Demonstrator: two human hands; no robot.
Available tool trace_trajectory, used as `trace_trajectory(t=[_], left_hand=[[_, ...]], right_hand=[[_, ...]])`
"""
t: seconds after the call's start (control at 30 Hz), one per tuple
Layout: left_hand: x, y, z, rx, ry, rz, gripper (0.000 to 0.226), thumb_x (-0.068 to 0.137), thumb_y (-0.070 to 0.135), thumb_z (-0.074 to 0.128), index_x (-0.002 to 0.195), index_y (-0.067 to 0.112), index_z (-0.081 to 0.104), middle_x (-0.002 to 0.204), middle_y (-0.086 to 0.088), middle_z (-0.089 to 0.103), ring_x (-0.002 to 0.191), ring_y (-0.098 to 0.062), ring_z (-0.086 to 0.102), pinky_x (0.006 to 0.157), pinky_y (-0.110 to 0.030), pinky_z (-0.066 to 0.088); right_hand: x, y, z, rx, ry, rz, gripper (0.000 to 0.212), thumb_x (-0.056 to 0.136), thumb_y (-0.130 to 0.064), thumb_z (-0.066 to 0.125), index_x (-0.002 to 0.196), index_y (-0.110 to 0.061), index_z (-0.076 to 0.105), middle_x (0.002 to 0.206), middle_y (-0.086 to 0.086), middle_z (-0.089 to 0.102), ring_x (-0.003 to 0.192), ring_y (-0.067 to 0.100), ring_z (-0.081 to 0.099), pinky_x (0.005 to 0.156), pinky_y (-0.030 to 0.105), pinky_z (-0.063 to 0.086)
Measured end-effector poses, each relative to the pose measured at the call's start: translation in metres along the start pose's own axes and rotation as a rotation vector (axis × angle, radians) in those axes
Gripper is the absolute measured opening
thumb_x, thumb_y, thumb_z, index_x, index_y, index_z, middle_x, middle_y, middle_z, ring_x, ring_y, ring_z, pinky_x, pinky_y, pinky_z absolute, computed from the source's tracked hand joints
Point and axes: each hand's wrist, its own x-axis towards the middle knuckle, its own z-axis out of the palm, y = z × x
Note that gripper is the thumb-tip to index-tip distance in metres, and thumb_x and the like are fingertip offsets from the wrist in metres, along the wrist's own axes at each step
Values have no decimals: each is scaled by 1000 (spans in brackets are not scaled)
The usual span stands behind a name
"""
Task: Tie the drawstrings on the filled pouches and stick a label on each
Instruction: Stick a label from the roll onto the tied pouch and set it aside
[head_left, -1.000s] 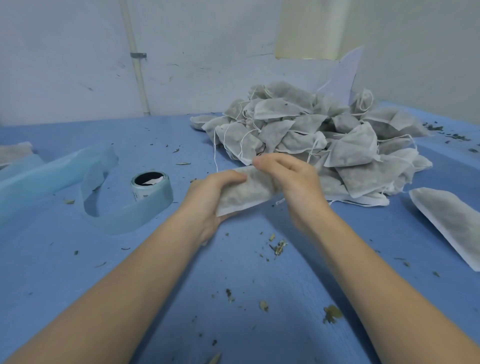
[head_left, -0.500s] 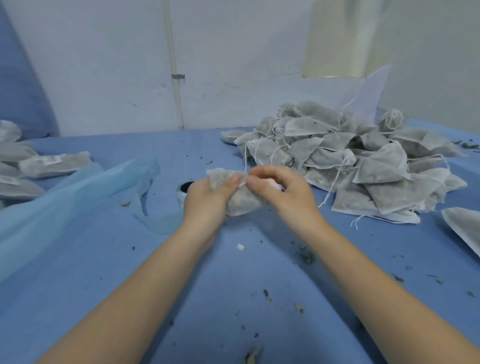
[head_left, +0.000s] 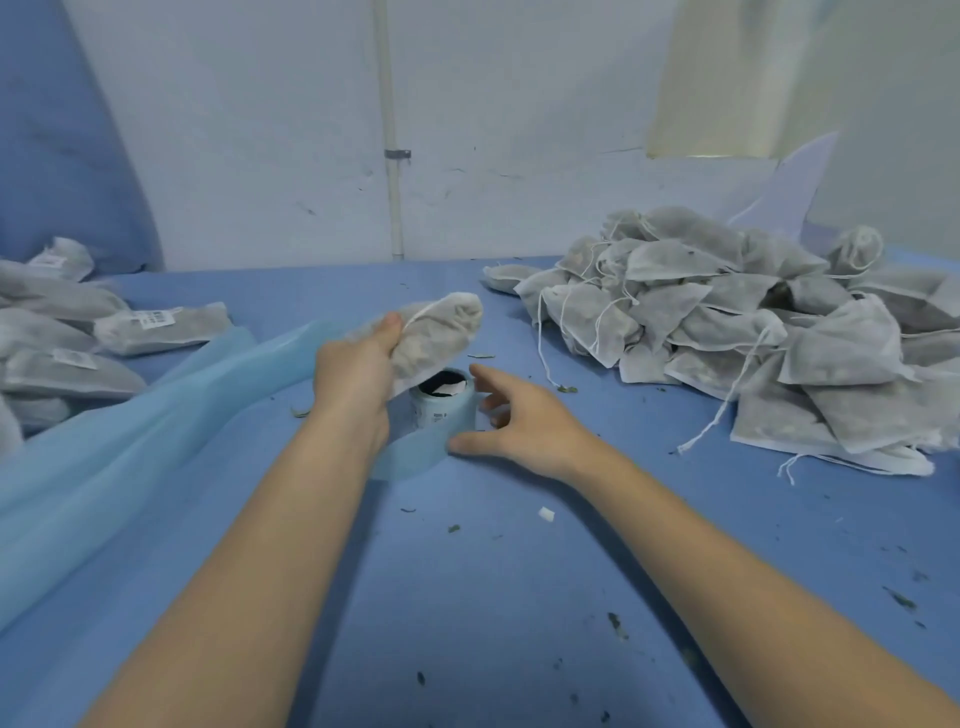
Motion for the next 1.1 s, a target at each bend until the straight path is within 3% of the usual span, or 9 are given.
trace_trajectory(t=[0.13, 0.33, 0.47, 0.6, 0.7, 0.77, 0.83, 0.93, 1.1], left_hand=[[1, -1, 5, 37, -44, -1, 10, 90, 25, 62, 92, 15, 61, 95, -4, 64, 84, -18, 61, 81, -31, 49], [8, -9, 8, 280, -24, 110, 36, 90, 32, 60, 112, 4, 63, 115, -12, 65, 108, -28, 60, 98, -41, 46], [9, -10, 9, 303, 15, 172, 43, 90, 39, 56, 117, 6, 58, 118, -11, 62, 111, -29, 58, 98, -42, 44], [7, -14, 11, 350, 10, 184, 40, 91, 39, 55, 113, 6, 60, 115, -10, 64, 108, -29, 58, 97, -42, 45], [4, -18, 14, 388, 6, 192, 44, 92, 41, 53, 119, 6, 57, 120, -10, 62, 112, -29, 56, 98, -42, 44], [4, -18, 13, 393, 13, 191, 45, 92, 41, 53, 121, 6, 55, 122, -11, 60, 114, -29, 55, 99, -41, 43], [6, -17, 12, 395, 8, 192, 44, 92, 40, 53, 120, 6, 56, 122, -11, 60, 114, -29, 55, 99, -41, 42], [7, -15, 10, 396, -6, 181, 43, 93, 39, 53, 121, 6, 57, 122, -11, 61, 115, -29, 55, 100, -41, 42], [6, -16, 10, 406, -19, 199, 42, 93, 38, 52, 119, 6, 58, 120, -11, 62, 113, -29, 55, 99, -41, 42]], right_hand=[[12, -1, 8, -4, 97, -121, 65, 71, -26, 84, 128, -23, 51, 111, -12, 60, 79, -8, 51, 68, 7, 37], [17, -1, 16, 46, 155, -96, 40, 66, -18, 84, 80, -33, 50, 78, -22, 56, 64, -21, 52, 51, 2, 38], [19, -6, 21, 23, 223, -90, 49, 63, -28, 83, 102, -29, 53, 96, -15, 64, 84, -4, 62, 73, 21, 53], [23, -8, 26, -6, 252, -25, 79, 62, -41, 84, 127, -17, 47, 123, 2, 57, 112, 18, 58, 91, 40, 50], [19, -9, 24, 101, 237, -63, 80, 60, -37, 89, 127, -18, 48, 123, 1, 57, 113, 13, 57, 95, 32, 48], [12, -6, 16, 120, 202, -88, 68, 63, -34, 89, 119, -26, 51, 110, -12, 59, 93, -2, 57, 81, 17, 46], [6, 1, 7, 138, 145, -20, 65, 69, -31, 85, 124, -24, 51, 104, -15, 59, 77, -2, 57, 72, 18, 43], [2, 14, -3, 182, 136, 15, 54, 79, -18, 77, 129, -18, 57, 109, -9, 68, 83, 3, 65, 78, 17, 46], [6, 17, -3, 145, 238, -46, 21, 78, -17, 78, 98, -22, 73, 83, -12, 69, 67, -15, 58, 68, 0, 39]])
